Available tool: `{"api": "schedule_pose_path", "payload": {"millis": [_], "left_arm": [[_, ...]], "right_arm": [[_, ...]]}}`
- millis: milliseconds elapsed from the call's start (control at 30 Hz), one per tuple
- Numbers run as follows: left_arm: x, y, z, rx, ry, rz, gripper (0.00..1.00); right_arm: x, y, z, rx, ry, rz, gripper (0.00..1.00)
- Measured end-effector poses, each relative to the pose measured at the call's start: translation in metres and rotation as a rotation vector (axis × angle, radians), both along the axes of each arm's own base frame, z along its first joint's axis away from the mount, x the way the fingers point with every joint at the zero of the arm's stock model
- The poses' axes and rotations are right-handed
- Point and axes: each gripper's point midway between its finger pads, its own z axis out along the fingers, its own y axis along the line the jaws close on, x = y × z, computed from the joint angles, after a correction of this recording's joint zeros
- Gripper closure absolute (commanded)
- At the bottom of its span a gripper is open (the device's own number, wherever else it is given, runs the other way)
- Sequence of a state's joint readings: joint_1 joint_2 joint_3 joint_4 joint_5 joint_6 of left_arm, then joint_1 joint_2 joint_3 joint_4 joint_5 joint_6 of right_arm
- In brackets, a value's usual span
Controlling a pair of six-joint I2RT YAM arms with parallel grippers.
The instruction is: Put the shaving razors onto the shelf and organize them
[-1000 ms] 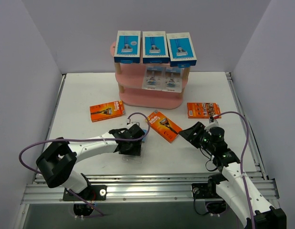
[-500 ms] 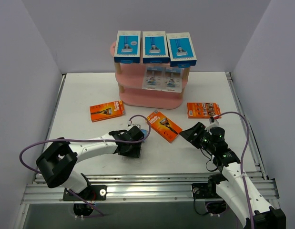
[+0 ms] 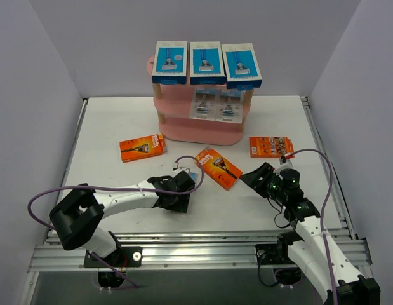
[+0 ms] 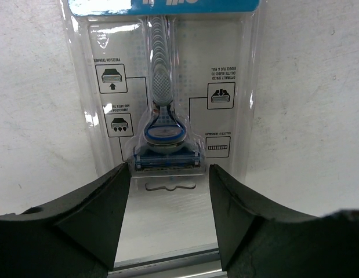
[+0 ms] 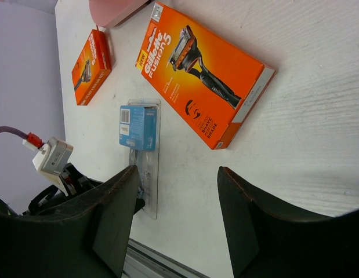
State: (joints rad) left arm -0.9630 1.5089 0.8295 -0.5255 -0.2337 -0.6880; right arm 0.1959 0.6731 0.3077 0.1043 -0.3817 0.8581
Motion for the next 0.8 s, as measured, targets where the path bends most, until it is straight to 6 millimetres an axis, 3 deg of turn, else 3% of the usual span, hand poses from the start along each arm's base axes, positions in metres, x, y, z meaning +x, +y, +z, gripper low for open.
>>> {"api": "schedule_pose_path", "payload": {"millis": [800], "left_arm": [[0.0058, 0.0031, -0.0002, 0.025, -0.048, 0.037, 0.34]], "right_arm": [[0.0006, -0.0018, -0.0026, -0.004, 0.005, -0.005, 0.47]]}}
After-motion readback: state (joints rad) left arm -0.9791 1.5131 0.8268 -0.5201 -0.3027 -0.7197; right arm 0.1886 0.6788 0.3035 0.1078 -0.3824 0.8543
